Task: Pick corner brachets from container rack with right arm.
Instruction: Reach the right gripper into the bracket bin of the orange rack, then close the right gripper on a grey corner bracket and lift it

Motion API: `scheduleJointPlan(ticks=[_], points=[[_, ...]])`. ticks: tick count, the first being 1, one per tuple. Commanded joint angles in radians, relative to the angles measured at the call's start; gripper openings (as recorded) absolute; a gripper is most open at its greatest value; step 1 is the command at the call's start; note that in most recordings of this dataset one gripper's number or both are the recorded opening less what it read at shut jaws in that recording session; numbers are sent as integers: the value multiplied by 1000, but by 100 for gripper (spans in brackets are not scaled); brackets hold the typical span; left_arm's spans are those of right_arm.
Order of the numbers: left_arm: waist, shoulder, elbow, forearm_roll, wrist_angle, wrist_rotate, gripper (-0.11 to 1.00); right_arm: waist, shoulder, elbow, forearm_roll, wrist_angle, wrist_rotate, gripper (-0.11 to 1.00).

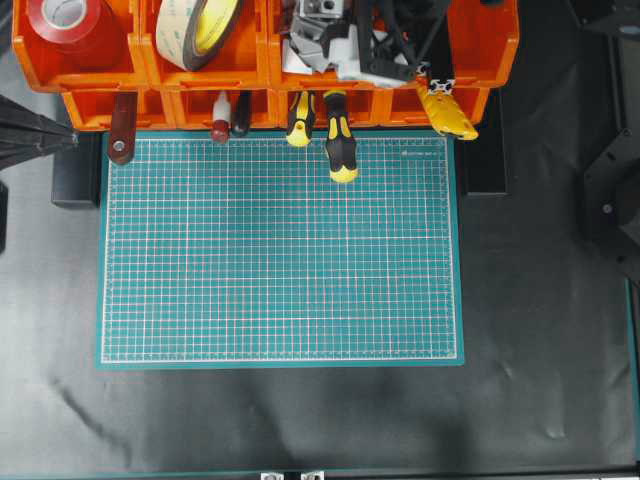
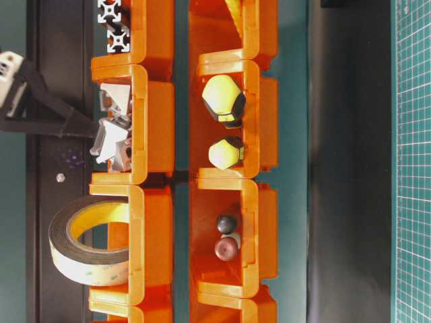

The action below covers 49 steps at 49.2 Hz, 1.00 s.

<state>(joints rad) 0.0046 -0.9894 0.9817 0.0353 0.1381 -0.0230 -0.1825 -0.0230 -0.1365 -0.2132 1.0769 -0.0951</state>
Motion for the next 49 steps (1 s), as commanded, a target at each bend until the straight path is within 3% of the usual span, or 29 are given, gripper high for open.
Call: scheduleJointPlan(ticks=[1,26,31,39,49], points=[[3,3,-32,3,-5,-2,0,-8,-5,-29,-3,-18,3,84],[9,3,-32,3,-5,-2,0,-21,52,-21,-2,-38,6,83],[9,2,-32,3,-5,-2,0,-23,51,-21,-2,-37,6,73],[9,-2,-32,3,-5,-2,0,-12,51,-20,-3,-26,5,36],[11,-15,-34,3,-5,-2,0,-6,44,-31,-3,-26,6,36]])
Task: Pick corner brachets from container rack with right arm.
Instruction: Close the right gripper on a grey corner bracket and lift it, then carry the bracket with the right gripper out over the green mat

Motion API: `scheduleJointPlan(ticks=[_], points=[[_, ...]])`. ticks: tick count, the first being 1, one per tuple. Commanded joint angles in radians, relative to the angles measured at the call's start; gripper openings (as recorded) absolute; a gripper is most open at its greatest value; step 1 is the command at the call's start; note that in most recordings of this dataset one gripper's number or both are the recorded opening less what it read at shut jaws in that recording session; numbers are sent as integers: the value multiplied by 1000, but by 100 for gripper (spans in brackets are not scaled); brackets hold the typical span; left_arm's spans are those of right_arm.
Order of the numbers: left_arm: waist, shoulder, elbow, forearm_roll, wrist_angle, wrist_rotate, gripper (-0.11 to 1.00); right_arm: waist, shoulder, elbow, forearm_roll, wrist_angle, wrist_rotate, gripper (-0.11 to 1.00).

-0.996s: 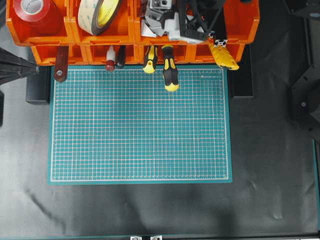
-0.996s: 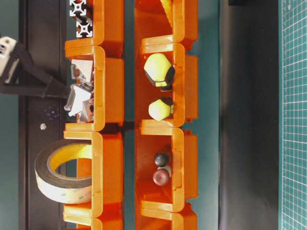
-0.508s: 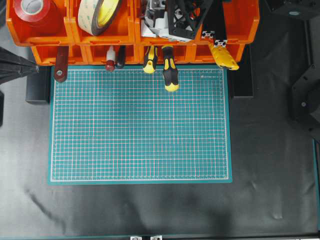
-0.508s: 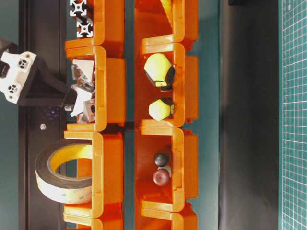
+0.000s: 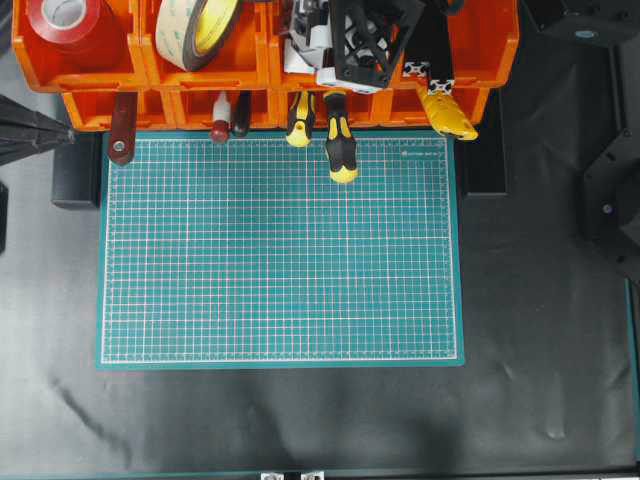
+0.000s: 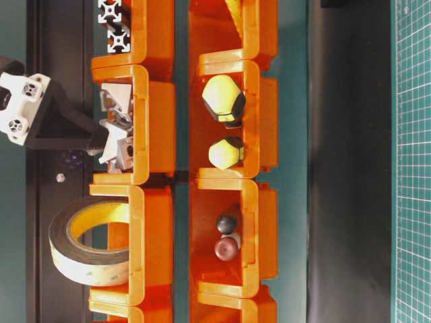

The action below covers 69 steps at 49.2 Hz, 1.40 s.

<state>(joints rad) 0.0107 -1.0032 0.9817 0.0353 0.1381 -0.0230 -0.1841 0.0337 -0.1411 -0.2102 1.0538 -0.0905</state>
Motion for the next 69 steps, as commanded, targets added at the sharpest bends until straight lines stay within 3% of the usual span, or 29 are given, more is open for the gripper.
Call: scheduleJointPlan(ticks=[1,17,22,34,51,61,69], points=[[5,-2,-34,3,-5,-2,0,-5,-15,-28,-5,-3,2,36],[8,-9,-34,3,-5,-2,0,-5,-58,-52,-26,-9,3,36],[9,-12,-34,3,-5,0,0,-3,-80,-69,-40,-3,3,27],[11,-20,-35,3,-5,2,0,11,-127,-117,-46,-2,2,27],[17,-25,-37,5,-5,2,0,32,-149,-112,-46,-2,2,27],[17,-34,-38,3,-5,0,0,153,-195,-77,-48,-6,11,27],[15,-43,-40,3,-5,0,0,287,-244,28,-48,-25,97,27]])
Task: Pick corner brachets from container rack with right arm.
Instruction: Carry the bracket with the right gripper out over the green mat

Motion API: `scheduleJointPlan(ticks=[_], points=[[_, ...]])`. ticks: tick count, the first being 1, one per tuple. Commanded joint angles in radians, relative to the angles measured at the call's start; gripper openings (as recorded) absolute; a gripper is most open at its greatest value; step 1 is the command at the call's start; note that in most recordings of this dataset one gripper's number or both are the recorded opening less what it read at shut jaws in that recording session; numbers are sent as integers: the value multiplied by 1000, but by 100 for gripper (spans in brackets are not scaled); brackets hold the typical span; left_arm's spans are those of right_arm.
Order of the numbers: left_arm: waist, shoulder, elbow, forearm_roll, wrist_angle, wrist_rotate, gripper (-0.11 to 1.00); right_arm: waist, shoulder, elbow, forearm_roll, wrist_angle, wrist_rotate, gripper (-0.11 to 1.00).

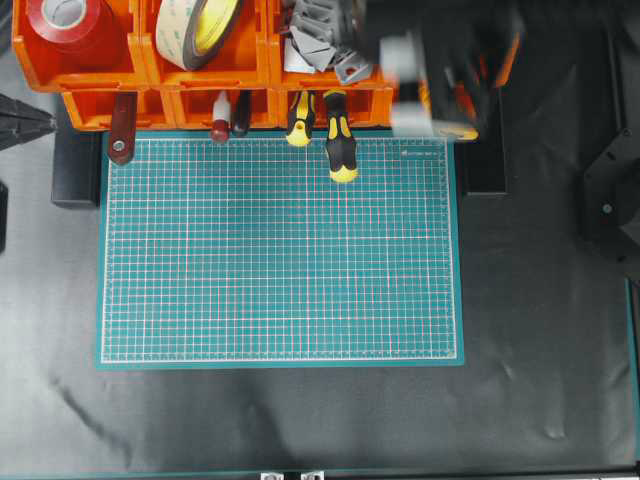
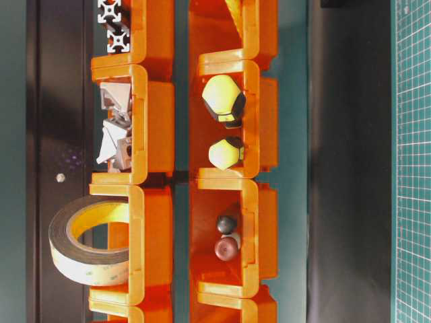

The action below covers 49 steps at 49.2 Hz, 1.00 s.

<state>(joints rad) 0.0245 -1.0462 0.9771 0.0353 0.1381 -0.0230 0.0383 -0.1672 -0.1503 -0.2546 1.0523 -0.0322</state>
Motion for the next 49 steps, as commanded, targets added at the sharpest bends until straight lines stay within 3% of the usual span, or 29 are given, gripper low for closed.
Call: scheduleJointPlan(ticks=[1,9,25,38,49], points=[[2,-2,-35,3,-5,0,0,78,-49,54,-2,-29,54,27],[-2,-5,-35,3,-5,2,0,146,-152,221,-11,-172,195,27],[-3,-20,-35,3,-5,-3,0,219,-396,649,-11,-569,218,27],[-6,-40,-38,3,-5,-43,0,270,-362,762,-11,-609,216,27],[-6,-46,-38,3,-5,-66,0,293,-118,753,-20,-723,198,27]])
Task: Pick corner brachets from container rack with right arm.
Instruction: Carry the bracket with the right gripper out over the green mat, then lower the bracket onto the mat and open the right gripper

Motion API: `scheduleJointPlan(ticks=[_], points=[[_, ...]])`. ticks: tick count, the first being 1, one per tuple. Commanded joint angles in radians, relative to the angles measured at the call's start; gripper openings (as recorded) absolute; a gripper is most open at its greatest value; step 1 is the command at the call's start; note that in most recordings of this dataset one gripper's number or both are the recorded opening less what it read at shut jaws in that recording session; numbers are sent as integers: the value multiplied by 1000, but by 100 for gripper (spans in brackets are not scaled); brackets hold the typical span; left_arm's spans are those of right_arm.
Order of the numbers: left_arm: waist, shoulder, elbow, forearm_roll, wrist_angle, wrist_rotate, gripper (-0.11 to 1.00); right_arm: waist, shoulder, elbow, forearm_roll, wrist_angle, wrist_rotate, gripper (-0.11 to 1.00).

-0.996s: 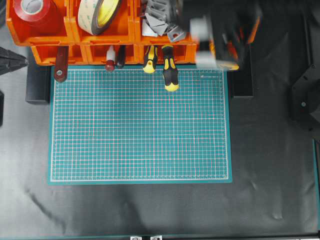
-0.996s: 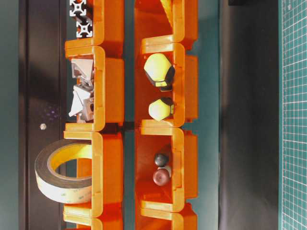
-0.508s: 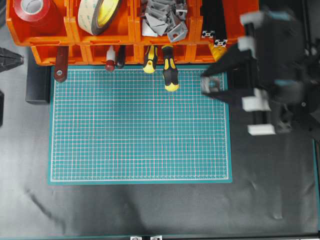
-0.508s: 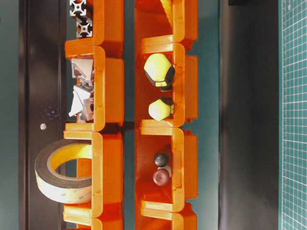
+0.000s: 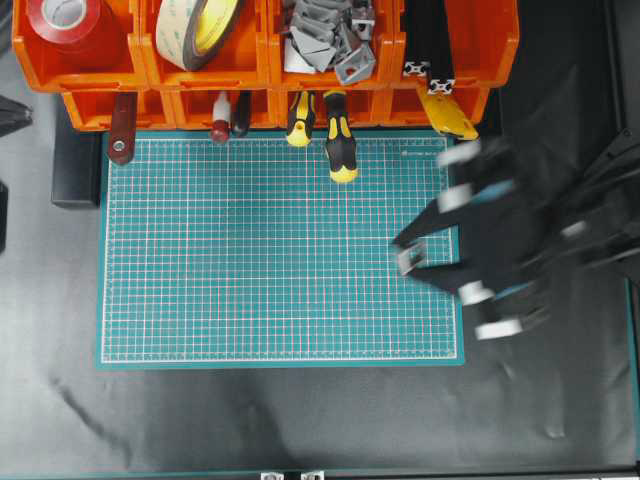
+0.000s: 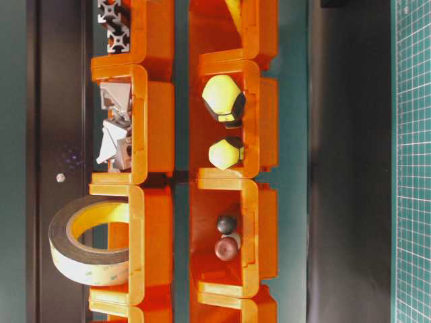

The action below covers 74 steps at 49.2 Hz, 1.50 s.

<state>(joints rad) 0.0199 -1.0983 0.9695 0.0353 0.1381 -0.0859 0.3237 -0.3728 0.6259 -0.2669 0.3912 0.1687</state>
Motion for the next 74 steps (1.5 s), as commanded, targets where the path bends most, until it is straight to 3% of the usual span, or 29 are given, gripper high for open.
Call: scheduleJointPlan(ticks=[1,13,23,46,53,55,61,65,74], points=[[-3,6,-31,3,-5,-5,0,8,112,-25,-9,-74,-8,27],[-6,8,-31,3,-5,-3,0,3,373,-92,-77,-164,-86,27],[-6,6,-29,3,-5,-3,0,-23,491,-173,-94,-178,-143,27],[-6,3,-21,3,-2,2,0,-77,543,-187,-94,-213,-153,27],[-6,0,-25,3,87,-9,0,-86,546,-192,-94,-215,-150,27],[-6,-5,-26,3,107,-9,0,-91,548,-193,-91,-213,-141,30],[-6,-20,-31,3,121,-2,0,-94,548,-196,-87,-222,-147,65],[-6,-29,-32,5,127,5,0,-92,548,-196,-87,-239,-140,82],[-6,-38,-32,3,133,6,0,-89,534,-196,-80,-250,-127,82]])
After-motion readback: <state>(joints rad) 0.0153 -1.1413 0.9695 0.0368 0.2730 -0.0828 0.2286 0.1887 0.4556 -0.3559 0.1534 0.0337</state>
